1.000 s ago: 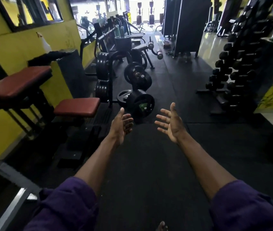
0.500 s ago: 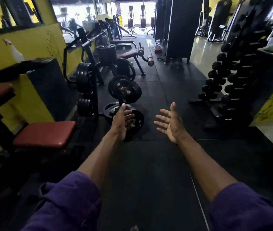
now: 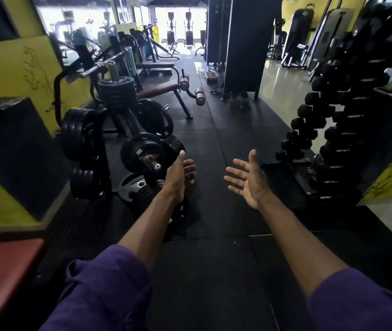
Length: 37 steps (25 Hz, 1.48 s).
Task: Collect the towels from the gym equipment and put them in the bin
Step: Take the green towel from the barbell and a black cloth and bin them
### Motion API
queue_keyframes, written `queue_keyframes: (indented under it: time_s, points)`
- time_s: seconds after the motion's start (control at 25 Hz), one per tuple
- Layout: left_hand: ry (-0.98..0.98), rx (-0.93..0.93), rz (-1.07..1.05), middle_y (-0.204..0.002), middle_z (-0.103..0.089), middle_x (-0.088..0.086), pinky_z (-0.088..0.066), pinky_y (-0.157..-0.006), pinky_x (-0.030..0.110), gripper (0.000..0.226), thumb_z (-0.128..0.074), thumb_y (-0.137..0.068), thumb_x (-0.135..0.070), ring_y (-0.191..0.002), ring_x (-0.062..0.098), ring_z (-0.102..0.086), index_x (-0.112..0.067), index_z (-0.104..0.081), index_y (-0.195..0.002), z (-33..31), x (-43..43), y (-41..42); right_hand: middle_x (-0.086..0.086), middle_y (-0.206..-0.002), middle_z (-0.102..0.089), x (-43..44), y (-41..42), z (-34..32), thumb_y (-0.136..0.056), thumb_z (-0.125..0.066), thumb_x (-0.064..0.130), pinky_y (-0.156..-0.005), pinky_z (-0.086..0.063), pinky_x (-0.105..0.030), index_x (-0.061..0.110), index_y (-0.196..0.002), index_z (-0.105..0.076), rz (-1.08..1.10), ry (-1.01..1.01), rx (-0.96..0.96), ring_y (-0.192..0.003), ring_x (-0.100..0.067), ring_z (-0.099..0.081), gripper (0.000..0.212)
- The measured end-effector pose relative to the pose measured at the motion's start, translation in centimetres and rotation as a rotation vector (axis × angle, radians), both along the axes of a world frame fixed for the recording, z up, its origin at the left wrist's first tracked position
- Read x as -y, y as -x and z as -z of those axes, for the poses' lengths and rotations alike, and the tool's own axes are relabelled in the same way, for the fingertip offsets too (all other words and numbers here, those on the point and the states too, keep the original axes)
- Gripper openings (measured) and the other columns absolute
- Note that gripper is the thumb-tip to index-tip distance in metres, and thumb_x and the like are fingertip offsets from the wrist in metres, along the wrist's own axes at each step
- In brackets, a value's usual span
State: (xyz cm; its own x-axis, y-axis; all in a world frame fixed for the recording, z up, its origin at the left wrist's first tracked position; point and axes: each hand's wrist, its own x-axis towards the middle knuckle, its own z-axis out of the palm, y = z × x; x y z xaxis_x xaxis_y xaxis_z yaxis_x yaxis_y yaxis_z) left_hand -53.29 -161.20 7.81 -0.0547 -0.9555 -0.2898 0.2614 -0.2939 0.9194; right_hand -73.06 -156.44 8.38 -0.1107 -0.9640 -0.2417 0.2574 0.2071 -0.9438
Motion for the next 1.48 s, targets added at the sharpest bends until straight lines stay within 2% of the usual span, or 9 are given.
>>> queue_keyframes:
  time_s: [0.12, 0.36, 0.52, 0.72, 1.12, 1.32, 1.48]
  points:
    - [-0.003, 0.004, 0.026, -0.105, -0.068, 0.009, -0.046, -0.069, 0.032, 0.056, -0.047, -0.093, -0.059, -0.09, 0.022, -0.061, -0.009, -0.066, -0.111, 0.3, 7.5, 3.6, -0.011, -0.132, -0.063, 7.4, 3.0, 0.2, -0.088, -0.028, 0.081, -0.089, -0.051, -0.045, 0.019, -0.137, -0.054, 0.006, 0.0, 0.013, -0.112, -0.028, -0.066, 0.083]
    - [-0.013, 0.004, -0.012, -0.107, -0.069, 0.008, -0.048, -0.072, 0.033, 0.053, -0.046, -0.092, -0.06, -0.091, 0.022, -0.062, -0.013, -0.066, -0.106, 1.6, 24.5, 11.8, -0.011, -0.133, -0.063, 23.9, 11.6, 1.2, -0.09, -0.028, 0.078, -0.095, -0.05, -0.048, 0.018, -0.139, -0.053, -0.008, 0.01, -0.038, -0.112, -0.028, -0.065, 0.082]
    - [-0.044, -0.02, -0.051, -0.105, -0.069, 0.007, -0.048, -0.073, 0.033, 0.051, -0.046, -0.093, -0.06, -0.091, 0.022, -0.063, -0.014, -0.065, -0.103, 1.4, 33.5, 17.6, -0.01, -0.132, -0.063, 33.7, 17.8, 0.7, -0.091, -0.028, 0.078, -0.089, -0.051, -0.044, 0.018, -0.14, -0.053, -0.044, -0.005, -0.042, -0.112, -0.028, -0.065, 0.081]
    - [-0.074, -0.071, -0.114, -0.096, -0.064, 0.006, -0.044, -0.064, 0.03, 0.048, -0.045, -0.095, -0.057, -0.073, 0.016, -0.058, -0.013, -0.062, -0.105, 0.3, 44.2, 23.1, -0.009, -0.129, -0.066, 46.4, 23.6, -0.3, -0.088, -0.032, 0.08, -0.09, -0.052, -0.045, 0.018, -0.139, -0.054, -0.104, -0.012, -0.034, -0.11, -0.027, -0.067, 0.084]
    - [-0.06, -0.029, -0.193, -0.106, -0.067, 0.01, -0.046, -0.076, 0.035, 0.053, -0.043, -0.096, -0.056, -0.088, 0.021, -0.059, -0.009, -0.064, -0.11, 2.1, 70.2, 26.2, -0.01, -0.13, -0.065, 73.7, 27.5, 1.6, -0.089, -0.029, 0.079, -0.086, -0.051, -0.044, 0.017, -0.139, -0.054, -0.145, -0.041, -0.033, -0.11, -0.028, -0.066, 0.083]
    - [-0.048, -0.044, -0.193, -0.1, -0.065, 0.01, -0.044, -0.067, 0.032, 0.052, -0.043, -0.096, -0.055, -0.079, 0.02, -0.056, -0.009, -0.063, -0.108, 1.2, 83.9, 27.2, -0.009, -0.126, -0.067, 87.2, 28.1, 2.6, -0.084, -0.03, 0.084, -0.082, -0.053, -0.043, 0.019, -0.134, -0.058, -0.139, -0.056, -0.01, -0.108, -0.028, -0.068, 0.086]
    - [-0.05, -0.008, -0.179, -0.108, -0.069, 0.01, -0.049, -0.079, 0.036, 0.056, -0.042, -0.096, -0.057, -0.091, 0.023, -0.061, -0.008, -0.065, -0.113, 1.4, 93.7, 28.4, -0.008, -0.126, -0.067, 97.0, 29.2, 3.4, -0.082, -0.031, 0.086, -0.081, -0.053, -0.042, 0.021, -0.133, -0.058, -0.144, -0.059, 0.017, -0.108, -0.027, -0.069, 0.087]
